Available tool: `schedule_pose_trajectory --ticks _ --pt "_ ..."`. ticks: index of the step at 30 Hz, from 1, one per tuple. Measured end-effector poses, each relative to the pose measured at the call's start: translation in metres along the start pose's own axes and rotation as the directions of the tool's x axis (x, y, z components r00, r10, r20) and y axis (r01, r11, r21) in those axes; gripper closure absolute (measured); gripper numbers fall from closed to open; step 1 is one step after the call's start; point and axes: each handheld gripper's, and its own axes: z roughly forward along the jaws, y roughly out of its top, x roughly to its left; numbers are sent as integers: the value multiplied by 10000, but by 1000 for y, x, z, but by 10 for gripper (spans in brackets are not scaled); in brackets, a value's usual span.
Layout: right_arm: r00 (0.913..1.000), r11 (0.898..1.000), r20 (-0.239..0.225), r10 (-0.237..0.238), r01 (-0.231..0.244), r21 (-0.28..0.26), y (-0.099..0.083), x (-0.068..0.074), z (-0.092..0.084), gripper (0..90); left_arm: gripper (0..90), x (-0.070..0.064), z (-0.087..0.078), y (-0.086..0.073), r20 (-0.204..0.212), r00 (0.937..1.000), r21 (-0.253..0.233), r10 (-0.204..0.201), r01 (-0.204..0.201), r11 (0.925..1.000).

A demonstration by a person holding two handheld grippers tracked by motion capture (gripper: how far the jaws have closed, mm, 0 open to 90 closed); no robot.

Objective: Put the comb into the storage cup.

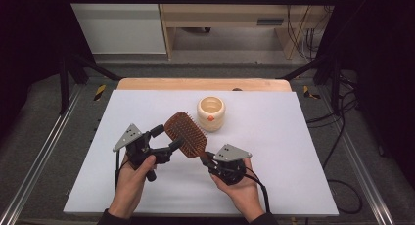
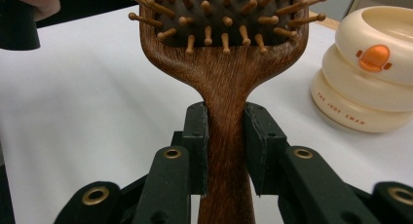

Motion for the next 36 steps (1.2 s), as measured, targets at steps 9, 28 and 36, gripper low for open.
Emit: schedule_pose_trajectory --ticks 9,28,36 --pt "9996 9996 -153 -231 229 -133 3 9 4 726 141 5 -2 0 467 9952 -109 -856 862 9962" --pt "9986 9985 -262 -469 461 -288 4 22 14 726 326 10 -4 -2 580 9829 -299 -1746 1765 9838" --pt "9986 9989 -279 -441 436 -198 5 29 25 727 399 11 -7 0 399 9781 -389 -2041 2056 9779"
